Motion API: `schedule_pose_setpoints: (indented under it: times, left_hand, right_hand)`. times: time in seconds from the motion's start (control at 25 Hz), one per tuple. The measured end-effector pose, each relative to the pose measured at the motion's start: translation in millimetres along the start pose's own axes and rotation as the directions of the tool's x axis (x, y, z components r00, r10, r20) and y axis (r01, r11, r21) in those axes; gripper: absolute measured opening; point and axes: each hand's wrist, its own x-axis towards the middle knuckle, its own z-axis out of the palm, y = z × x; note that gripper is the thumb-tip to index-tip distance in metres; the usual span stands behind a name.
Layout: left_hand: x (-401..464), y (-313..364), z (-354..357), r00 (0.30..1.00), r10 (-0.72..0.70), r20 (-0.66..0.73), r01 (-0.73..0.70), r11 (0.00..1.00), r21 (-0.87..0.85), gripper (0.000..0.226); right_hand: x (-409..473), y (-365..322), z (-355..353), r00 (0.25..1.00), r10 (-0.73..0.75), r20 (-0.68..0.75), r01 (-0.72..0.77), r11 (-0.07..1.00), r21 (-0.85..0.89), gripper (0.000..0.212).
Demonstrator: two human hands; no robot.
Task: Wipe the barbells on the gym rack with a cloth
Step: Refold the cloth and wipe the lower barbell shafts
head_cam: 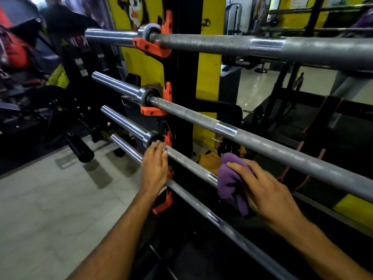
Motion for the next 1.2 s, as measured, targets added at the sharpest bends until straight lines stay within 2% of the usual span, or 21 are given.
schedule_pose_setpoints:
  times: [0.12, 0.2, 0.28, 0.36, 0.44, 0.52, 0.68, 0.8, 0.96, 1.04, 1.12, 1.2]
  left_hand:
    - [31, -17, -3, 0.997, -0.043, 0.062, 0.035, 0.991, 0.131, 0.053]
    - [55, -28, -4, 0.994, -0.049, 0.099, 0.033, 0.987, 0.158, 0.052]
    - [84, -40, -3, 0.987, -0.101, 0.128, 0.079, 0.983, 0.163, 0.051]
    - [107, -48, -3, 0.962, -0.165, 0.218, 0.121, 0.972, 0.203, 0.053]
    - [116, -57, -1, 0.952, -0.136, 0.273, 0.092, 0.982, 0.166, 0.058]
    - [116, -64, 5, 0.968, -0.054, 0.245, 0.031, 0.995, 0.097, 0.052]
    - [114, -74, 11, 0.967, -0.050, 0.252, 0.045, 0.999, 0.027, 0.046]
    - [115, -73, 11, 0.969, -0.038, 0.244, 0.042, 0.999, -0.012, 0.042]
    - [112, -74, 12, 0.961, -0.055, 0.270, 0.065, 0.997, -0.030, 0.039]
    - [113, -78, 14, 0.958, -0.064, 0.280, 0.074, 0.997, -0.023, 0.050]
    - [115, -85, 16, 0.958, -0.082, 0.276, 0.089, 0.996, -0.012, 0.063]
    - [116, -86, 17, 0.952, -0.108, 0.288, 0.114, 0.993, -0.006, 0.068]
  right_hand:
    - [45, -10, 15, 0.999, -0.037, -0.016, 0.037, 0.999, 0.018, 0.061]
    - [69, -14, 33, 0.998, -0.069, 0.006, 0.069, 0.997, 0.031, 0.063]
    - [83, -16, 57, 0.994, -0.081, 0.071, 0.081, 0.997, 0.010, 0.060]
    - [87, -17, 76, 0.981, -0.036, 0.189, 0.040, 0.999, -0.021, 0.058]
    - [82, -17, 85, 0.965, -0.009, 0.261, 0.030, 0.997, -0.074, 0.062]
    - [80, -14, 84, 0.952, 0.008, 0.306, 0.027, 0.994, -0.109, 0.066]
    - [77, -11, 79, 0.913, 0.022, 0.408, 0.026, 0.994, -0.111, 0.069]
    - [88, -21, 78, 0.883, 0.062, 0.466, 0.053, 0.972, -0.231, 0.070]
    - [137, -51, 101, 0.911, 0.071, 0.406, 0.097, 0.920, -0.380, 0.066]
    - [172, -64, 127, 0.931, 0.052, 0.362, 0.099, 0.918, -0.385, 0.075]
    - [199, -75, 146, 0.945, 0.022, 0.327, 0.120, 0.905, -0.408, 0.066]
    - [208, -74, 149, 0.933, 0.025, 0.358, 0.133, 0.903, -0.408, 0.066]
